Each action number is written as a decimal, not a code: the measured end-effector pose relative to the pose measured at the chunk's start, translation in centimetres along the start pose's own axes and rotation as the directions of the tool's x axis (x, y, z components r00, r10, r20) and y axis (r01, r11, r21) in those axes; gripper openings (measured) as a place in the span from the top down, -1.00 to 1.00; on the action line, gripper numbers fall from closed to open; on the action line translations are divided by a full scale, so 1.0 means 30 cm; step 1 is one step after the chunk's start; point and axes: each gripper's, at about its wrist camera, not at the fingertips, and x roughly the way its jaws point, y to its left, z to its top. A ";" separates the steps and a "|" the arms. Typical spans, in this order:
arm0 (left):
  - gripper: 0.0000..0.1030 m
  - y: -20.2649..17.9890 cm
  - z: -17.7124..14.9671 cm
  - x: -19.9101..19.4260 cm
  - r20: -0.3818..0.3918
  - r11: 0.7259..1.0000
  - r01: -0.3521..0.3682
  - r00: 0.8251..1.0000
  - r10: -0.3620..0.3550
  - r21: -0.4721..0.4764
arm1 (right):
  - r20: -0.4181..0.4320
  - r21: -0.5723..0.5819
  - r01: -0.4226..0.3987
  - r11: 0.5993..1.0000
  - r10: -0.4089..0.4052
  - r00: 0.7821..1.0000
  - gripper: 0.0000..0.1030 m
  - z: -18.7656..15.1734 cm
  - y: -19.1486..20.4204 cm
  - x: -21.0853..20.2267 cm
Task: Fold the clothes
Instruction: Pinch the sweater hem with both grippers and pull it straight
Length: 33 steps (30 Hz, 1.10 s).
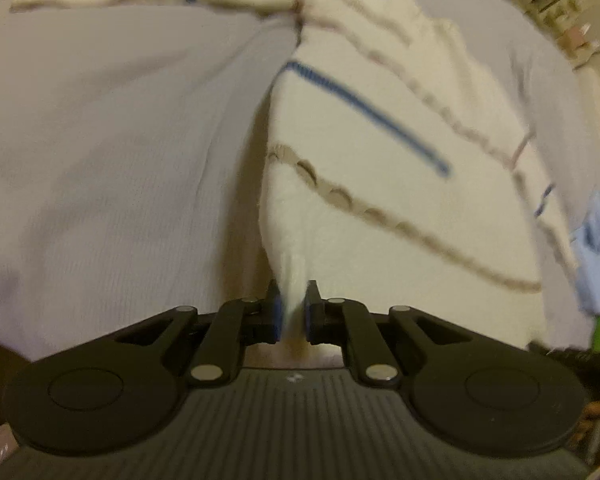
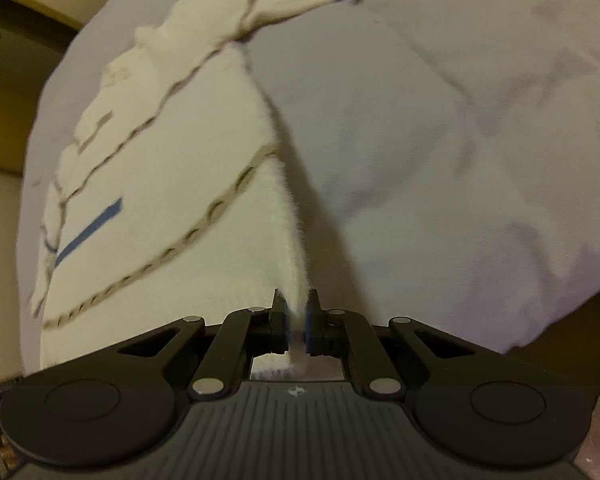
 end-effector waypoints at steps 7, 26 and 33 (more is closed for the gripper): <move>0.74 -0.062 -0.016 0.076 -0.034 0.977 -0.192 0.980 0.196 0.090 | -0.031 -0.197 0.258 0.946 -0.269 0.963 0.56 -0.029 0.108 0.140; 0.59 -0.169 -0.107 0.091 0.017 0.927 -0.322 0.946 0.325 0.194 | 0.093 -0.542 0.321 0.777 -0.325 0.941 0.40 -0.116 0.268 0.231; 0.60 -0.159 -0.124 -0.024 -0.062 0.920 -0.375 0.922 0.383 0.113 | -0.008 -0.486 0.301 0.820 -0.348 0.937 0.02 -0.088 0.235 0.132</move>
